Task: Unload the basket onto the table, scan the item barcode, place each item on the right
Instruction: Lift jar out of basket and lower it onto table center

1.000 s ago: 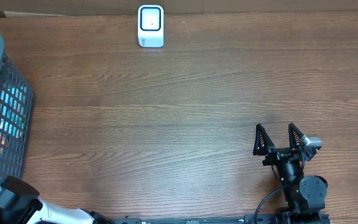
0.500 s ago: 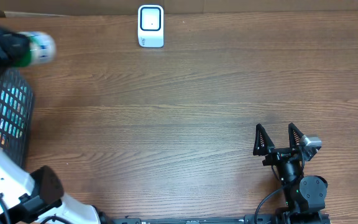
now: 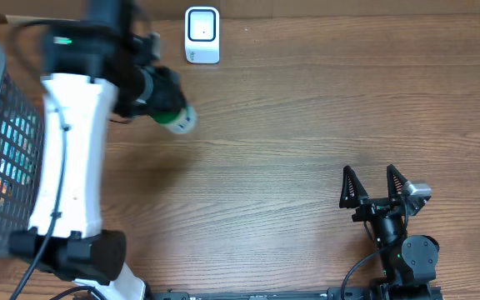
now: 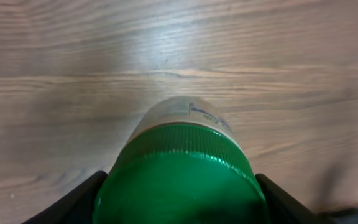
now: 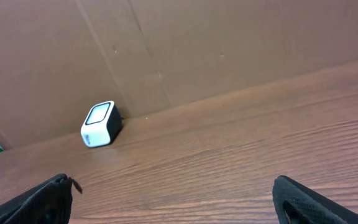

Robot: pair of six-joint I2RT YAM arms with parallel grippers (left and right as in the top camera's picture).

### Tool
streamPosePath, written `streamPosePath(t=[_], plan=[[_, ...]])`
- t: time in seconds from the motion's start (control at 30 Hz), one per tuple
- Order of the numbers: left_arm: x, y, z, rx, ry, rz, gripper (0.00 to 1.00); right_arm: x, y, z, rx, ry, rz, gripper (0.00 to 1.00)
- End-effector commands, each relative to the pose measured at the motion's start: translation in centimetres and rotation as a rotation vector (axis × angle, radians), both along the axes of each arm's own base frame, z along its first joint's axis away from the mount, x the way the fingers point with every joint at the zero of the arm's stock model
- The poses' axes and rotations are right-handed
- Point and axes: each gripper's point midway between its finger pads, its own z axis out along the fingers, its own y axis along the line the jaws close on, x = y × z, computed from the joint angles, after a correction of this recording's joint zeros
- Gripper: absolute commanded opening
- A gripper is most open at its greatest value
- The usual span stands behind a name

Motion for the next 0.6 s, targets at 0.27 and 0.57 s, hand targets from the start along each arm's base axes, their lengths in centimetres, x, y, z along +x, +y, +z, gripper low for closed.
streamPosePath(t=[0.27, 0.57], plan=[[-0.6, -3.7, -11.3, 0.147, 0.041, 0.053, 0.49, 0.0, 0.2, -0.2, 0.0, -0.003, 0.007, 1.0], [-0.2, -3.9, -17.1, 0.131, 0.006, 0.089, 0.47, 0.0, 0.2, -0.2, 0.0, -0.003, 0.007, 1.0]])
